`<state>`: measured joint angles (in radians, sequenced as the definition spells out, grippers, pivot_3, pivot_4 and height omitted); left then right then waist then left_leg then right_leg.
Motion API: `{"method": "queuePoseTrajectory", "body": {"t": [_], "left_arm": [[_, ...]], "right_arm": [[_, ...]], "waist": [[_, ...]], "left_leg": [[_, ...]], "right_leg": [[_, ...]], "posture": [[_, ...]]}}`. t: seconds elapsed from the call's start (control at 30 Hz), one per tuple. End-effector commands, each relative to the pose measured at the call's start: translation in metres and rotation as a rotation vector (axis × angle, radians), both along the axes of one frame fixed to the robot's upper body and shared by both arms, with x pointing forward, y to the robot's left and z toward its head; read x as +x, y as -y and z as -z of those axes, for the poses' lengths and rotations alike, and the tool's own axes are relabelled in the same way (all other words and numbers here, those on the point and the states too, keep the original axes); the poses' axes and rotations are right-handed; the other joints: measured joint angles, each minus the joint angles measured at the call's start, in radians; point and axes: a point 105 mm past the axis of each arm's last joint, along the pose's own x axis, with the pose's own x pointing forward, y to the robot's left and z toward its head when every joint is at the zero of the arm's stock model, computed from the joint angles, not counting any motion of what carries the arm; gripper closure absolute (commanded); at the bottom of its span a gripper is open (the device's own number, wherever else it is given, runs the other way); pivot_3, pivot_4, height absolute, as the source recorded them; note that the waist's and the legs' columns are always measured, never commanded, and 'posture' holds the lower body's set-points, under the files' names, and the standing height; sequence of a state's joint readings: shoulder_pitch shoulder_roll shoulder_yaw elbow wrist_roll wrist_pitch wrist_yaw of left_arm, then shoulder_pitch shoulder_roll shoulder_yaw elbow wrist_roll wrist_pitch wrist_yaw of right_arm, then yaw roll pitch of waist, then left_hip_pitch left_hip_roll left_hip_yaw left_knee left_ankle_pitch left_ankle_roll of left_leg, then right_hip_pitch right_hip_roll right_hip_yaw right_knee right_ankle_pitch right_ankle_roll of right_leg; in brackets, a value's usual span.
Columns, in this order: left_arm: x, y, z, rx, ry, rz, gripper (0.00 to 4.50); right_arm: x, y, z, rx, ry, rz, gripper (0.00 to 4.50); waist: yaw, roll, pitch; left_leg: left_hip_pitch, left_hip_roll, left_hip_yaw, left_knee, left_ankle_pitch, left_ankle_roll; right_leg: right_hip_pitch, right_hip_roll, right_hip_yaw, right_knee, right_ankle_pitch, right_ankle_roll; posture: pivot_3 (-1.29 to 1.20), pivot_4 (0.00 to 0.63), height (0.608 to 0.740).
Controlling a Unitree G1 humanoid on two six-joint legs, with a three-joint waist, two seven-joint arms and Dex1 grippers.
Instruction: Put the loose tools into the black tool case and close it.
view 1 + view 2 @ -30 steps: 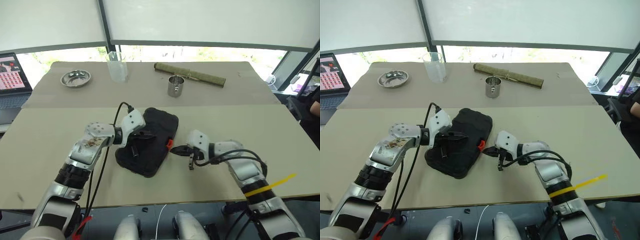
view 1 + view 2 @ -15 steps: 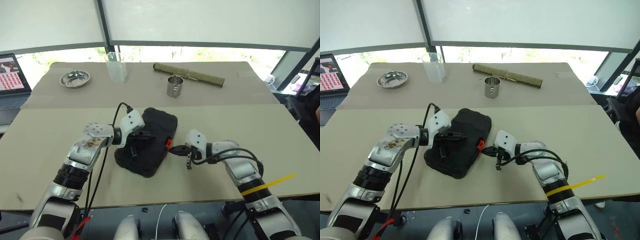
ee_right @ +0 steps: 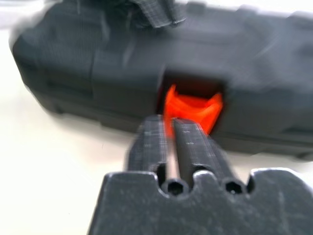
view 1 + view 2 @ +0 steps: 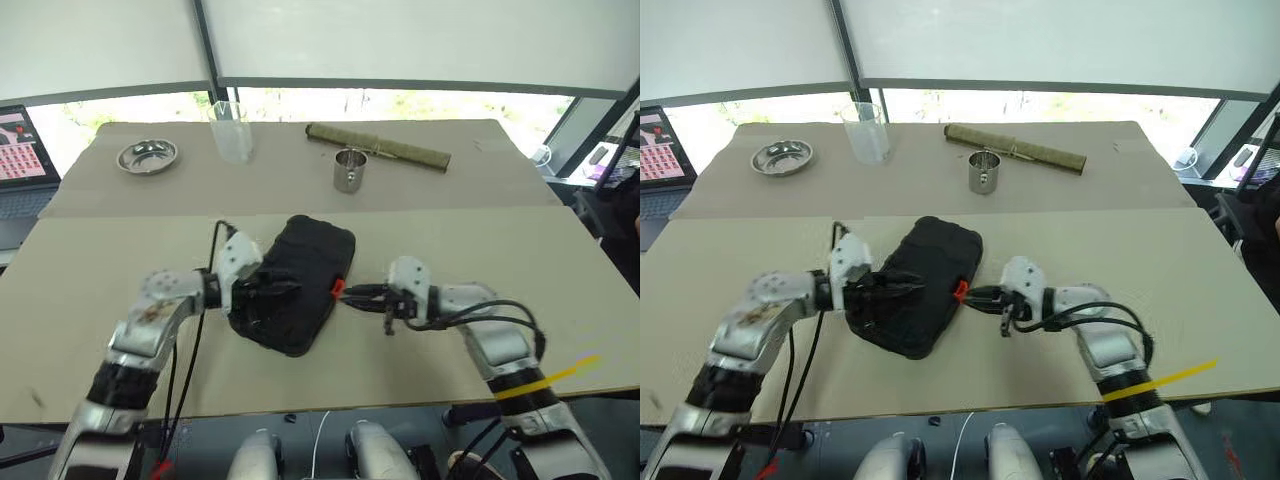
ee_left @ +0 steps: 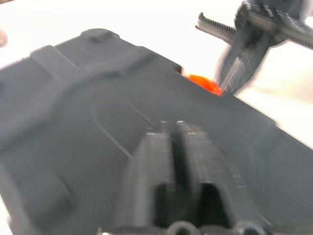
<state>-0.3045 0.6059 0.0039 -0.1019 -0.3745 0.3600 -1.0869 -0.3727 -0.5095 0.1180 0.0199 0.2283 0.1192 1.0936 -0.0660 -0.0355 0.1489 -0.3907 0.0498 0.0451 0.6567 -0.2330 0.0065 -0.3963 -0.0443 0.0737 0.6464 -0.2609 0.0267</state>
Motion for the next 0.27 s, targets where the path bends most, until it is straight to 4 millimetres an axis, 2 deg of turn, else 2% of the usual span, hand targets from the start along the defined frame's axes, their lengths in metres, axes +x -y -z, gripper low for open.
{"method": "queuePoseTrajectory", "body": {"t": [0.03, 0.13, 0.17, 0.23, 0.27], "left_arm": [[-0.014, -0.043, -0.008, -0.002, 0.026, -0.107, 2.06], [-0.028, -0.068, -0.005, 0.075, 0.078, -0.188, 1.03], [-0.037, -0.086, 0.001, 0.124, 0.104, -0.246, 0.66], [-0.051, -0.107, 0.010, 0.186, 0.116, -0.307, 0.04], [-0.056, -0.112, 0.012, 0.200, 0.113, -0.320, 0.00]], "right_arm": [[-0.009, 0.032, -0.011, -0.015, 0.042, 0.025, 2.33], [-0.016, 0.052, -0.006, -0.078, 0.071, 0.030, 1.29], [-0.020, 0.063, -0.004, -0.102, 0.121, 0.011, 0.91], [-0.026, 0.079, 0.002, -0.147, 0.156, -0.010, 0.30], [-0.028, 0.083, 0.005, -0.163, 0.149, -0.016, 0.02]], "waist": [[0.003, 0.000, 0.001], [0.011, 0.000, 0.001], [0.013, 0.001, 0.001], [0.016, 0.001, 0.002], [0.016, 0.001, 0.002]], "left_leg": [[-0.001, 0.000, 0.000, 0.000, 0.000, 0.000], [-0.010, 0.000, 0.000, 0.001, 0.000, 0.000], [-0.010, -0.001, 0.001, 0.001, 0.000, 0.000], [-0.010, -0.001, 0.002, 0.000, -0.001, -0.001], [-0.010, 0.000, 0.003, 0.000, -0.001, -0.002]], "right_leg": [[-0.001, -0.001, 0.000, 0.000, 0.000, 0.000], [-0.009, -0.002, 0.000, -0.001, 0.000, 0.000], [-0.010, -0.002, 0.000, -0.001, 0.000, 0.000], [-0.009, -0.003, 0.000, -0.003, 0.000, 0.000], [-0.009, -0.003, 0.000, -0.005, 0.000, 0.000]], "posture": [[0.00, 0.150, 0.740], [0.00, 0.150, 0.740], [0.00, 0.150, 0.740], [0.00, 0.150, 0.740], [0.00, 0.150, 0.740]]}}
